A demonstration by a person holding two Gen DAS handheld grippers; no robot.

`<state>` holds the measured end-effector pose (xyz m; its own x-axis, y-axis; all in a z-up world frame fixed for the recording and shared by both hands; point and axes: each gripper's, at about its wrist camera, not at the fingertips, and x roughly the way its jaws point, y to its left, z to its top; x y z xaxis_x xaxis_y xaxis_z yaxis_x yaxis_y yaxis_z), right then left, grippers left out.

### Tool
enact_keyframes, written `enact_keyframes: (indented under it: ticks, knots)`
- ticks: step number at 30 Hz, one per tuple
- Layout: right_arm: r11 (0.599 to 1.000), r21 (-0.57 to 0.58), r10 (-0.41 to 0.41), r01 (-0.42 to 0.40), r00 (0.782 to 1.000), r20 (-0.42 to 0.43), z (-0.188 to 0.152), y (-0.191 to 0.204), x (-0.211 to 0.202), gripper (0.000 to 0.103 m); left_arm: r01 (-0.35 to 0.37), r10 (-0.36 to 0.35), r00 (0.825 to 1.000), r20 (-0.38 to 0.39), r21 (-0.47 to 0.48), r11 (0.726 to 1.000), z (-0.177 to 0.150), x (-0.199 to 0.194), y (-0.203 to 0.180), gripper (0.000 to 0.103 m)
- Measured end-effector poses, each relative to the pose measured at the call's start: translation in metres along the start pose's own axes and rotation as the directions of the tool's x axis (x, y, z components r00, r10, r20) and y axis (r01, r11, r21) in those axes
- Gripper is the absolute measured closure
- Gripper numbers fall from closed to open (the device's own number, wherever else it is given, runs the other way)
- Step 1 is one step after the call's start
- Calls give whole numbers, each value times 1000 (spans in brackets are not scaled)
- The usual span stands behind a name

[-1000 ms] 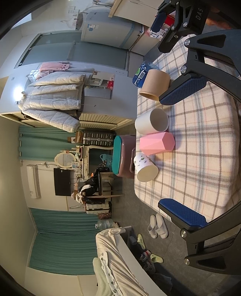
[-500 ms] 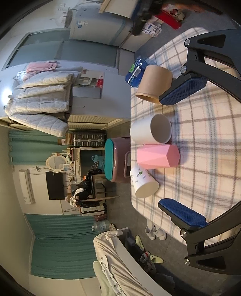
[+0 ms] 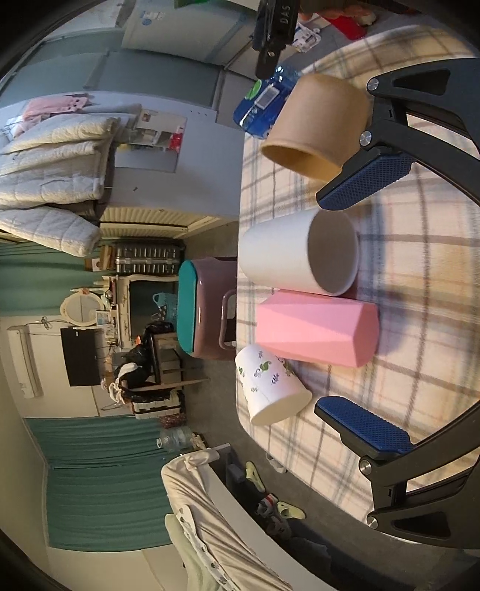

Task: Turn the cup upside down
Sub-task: 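Grasp the lying blue water bottle around its body with the right tool, then carry the blue bottle toward the left tool, lay it down, open right tool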

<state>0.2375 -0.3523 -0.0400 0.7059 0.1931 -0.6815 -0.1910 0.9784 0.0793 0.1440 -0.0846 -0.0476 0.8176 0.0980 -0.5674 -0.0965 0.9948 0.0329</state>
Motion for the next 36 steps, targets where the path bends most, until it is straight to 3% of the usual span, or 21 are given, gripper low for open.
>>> enact_keyframes:
  ticks: [11,14,18,28,32,36]
  knots:
    - [997,55,60,-55,994,-96,-10,-14,42,19,-1,3,999,-32,34,999,-4,18,-7,0]
    - [994,74,89,-81,990,-110,-14,-10,40,30,1,1,999,-33,48,999,-6,15,-9,0]
    - [994,92,73,-64,992,-99,-23,-9,28,30,3,-2,1000,-27,46,999,-7,5,-6,0]
    - [976,215,-32,23,999,39,-58,9,-79,31,31,-31,999,21,-2,1000,-5,-37,9,0]
    - [970,242,-36,14,996,86,-72,46,-123,31,31,-30,998,53,-19,999,-7,-59,19,0]
    - [981,195,-11,-1,998,59,-87,105,-132,31,35,-32,997,75,-42,999,-14,-77,36,0]
